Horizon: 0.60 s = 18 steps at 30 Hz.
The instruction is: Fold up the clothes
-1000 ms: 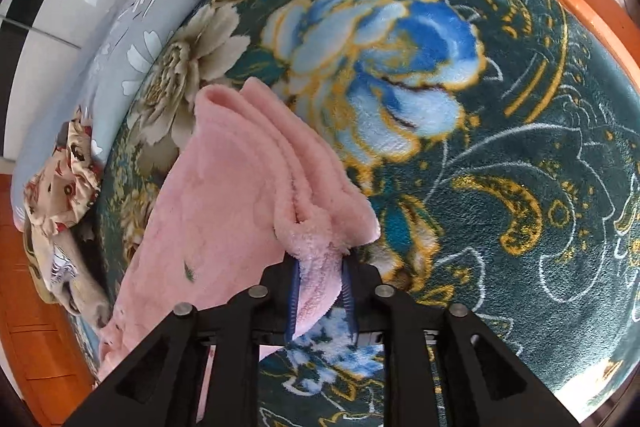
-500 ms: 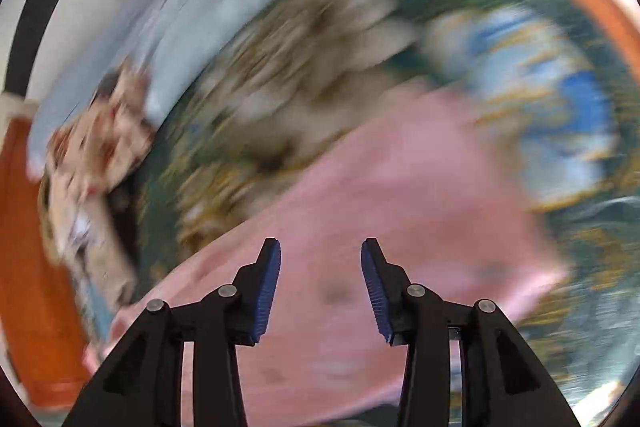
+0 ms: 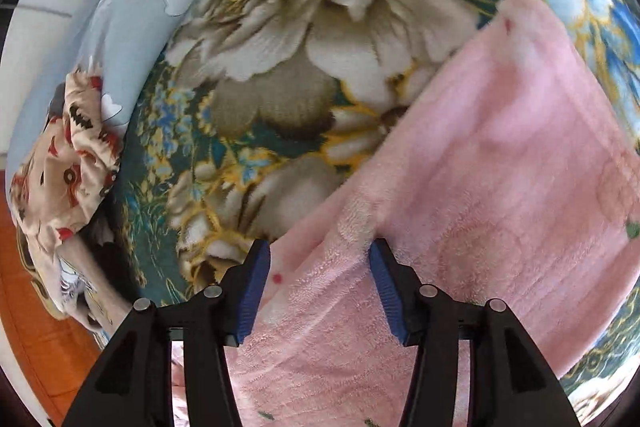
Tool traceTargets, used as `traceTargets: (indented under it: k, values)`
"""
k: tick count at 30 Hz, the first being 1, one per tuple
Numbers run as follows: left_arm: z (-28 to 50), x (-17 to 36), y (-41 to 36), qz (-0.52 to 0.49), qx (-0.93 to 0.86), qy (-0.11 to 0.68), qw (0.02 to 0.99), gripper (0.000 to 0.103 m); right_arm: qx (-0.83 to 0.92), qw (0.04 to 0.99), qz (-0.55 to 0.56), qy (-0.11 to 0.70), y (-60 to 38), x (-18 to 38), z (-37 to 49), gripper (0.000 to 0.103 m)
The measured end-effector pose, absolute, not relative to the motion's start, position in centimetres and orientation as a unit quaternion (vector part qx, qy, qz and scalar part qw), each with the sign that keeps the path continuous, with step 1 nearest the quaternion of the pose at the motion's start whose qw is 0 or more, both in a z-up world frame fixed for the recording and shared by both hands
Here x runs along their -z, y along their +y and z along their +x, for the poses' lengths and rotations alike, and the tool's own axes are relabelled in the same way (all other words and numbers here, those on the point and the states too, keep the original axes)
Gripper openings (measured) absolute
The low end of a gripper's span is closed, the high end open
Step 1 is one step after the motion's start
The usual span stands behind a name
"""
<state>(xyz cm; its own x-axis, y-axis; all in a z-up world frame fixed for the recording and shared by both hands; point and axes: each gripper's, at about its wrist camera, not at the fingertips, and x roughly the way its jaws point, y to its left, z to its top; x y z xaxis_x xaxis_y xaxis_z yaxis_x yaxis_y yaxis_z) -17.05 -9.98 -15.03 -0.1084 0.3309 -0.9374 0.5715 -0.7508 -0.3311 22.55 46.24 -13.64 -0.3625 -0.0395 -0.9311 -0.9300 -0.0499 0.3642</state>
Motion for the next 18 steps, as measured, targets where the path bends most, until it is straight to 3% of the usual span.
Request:
traceTargets:
  k: [3,6,10,11,18]
  values:
    - [-17.3,15.5,-10.4,0.666,0.657,0.338,0.101,0.064,-0.576,0.387,-0.426,0.581,46.5,14.0,22.9,0.009]
    - [-17.2,15.7,-10.8,0.667,0.658,0.331,0.109,0.058,-0.567,0.389,-0.424,0.590,46.7,14.3,23.6,0.005]
    - [-16.4,15.5,-12.0,0.664,0.665,0.319,0.123,0.012,-0.578,0.387,-0.413,0.588,46.6,13.4,24.7,0.004]
    - [-16.1,15.0,-12.2,0.658,0.671,0.322,0.115,0.007,-0.584,0.385,-0.410,0.585,46.6,13.0,25.0,0.004]
    - [-15.2,9.0,-13.6,0.600,0.720,0.345,0.055,0.004,-0.620,0.375,-0.361,0.587,47.7,9.2,27.5,0.003]
